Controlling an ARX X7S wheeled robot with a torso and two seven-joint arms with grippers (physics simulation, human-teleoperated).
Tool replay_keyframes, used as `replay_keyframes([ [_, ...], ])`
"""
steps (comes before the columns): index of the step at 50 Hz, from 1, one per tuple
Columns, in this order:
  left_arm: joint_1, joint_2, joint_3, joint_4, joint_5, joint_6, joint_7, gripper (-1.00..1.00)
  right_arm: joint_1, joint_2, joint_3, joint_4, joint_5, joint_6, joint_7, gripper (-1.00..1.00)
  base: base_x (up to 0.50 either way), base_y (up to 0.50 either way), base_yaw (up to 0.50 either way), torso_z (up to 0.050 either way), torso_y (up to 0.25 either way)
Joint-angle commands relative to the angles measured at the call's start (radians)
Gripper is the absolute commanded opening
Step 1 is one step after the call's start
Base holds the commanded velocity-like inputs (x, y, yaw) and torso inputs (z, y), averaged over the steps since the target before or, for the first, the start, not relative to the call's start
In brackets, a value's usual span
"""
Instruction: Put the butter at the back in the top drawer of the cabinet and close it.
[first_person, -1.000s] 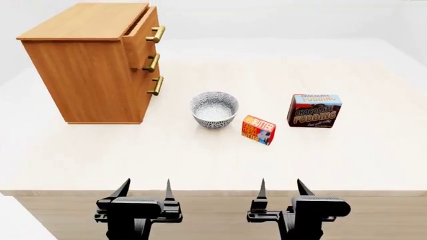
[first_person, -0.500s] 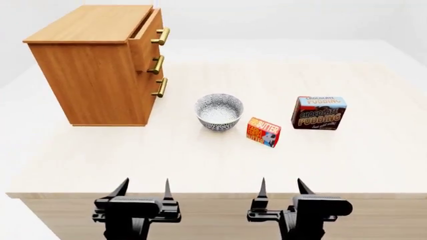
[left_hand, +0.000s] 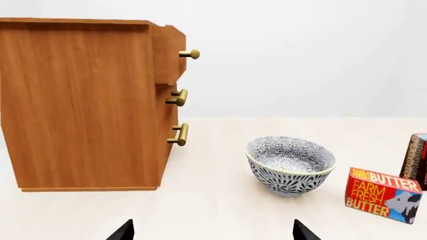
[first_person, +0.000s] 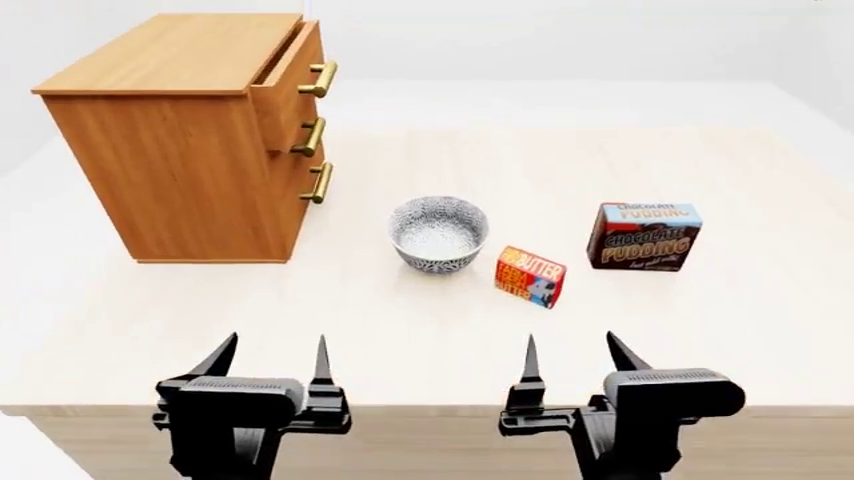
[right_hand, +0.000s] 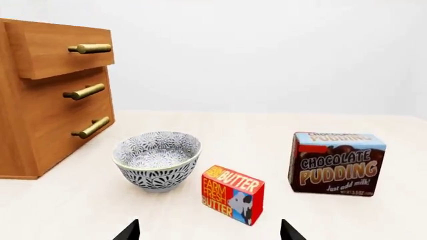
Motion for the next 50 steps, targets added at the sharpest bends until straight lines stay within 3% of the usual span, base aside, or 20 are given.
replay_keyframes([
  [1, 0.012, -0.026, 0.002, 0.107, -0.020, -0.060, -0.024, 1.00, -0.014, 0.027, -0.010, -0.111, 0.008, 0.060, 0.013, 1.00, 0.50, 0.00, 0.00, 0.050, 0.000],
  [6, 0.026, -0.033, 0.007, 0.120, -0.017, -0.041, -0.026, 1.00, -0.031, 0.036, -0.007, -0.146, 0.010, 0.061, 0.018, 1.00, 0.50, 0.00, 0.00, 0.044, 0.000],
  [42, 0.038, -0.062, 0.016, 0.134, -0.046, -0.013, -0.045, 1.00, -0.039, 0.056, -0.020, -0.162, 0.028, 0.061, 0.033, 1.00, 0.50, 0.00, 0.00, 0.000, 0.000],
  [50, 0.038, -0.069, 0.017, 0.143, -0.057, -0.021, -0.049, 1.00, -0.039, 0.059, -0.020, -0.170, 0.034, 0.067, 0.042, 1.00, 0.11, 0.00, 0.00, 0.000, 0.002],
])
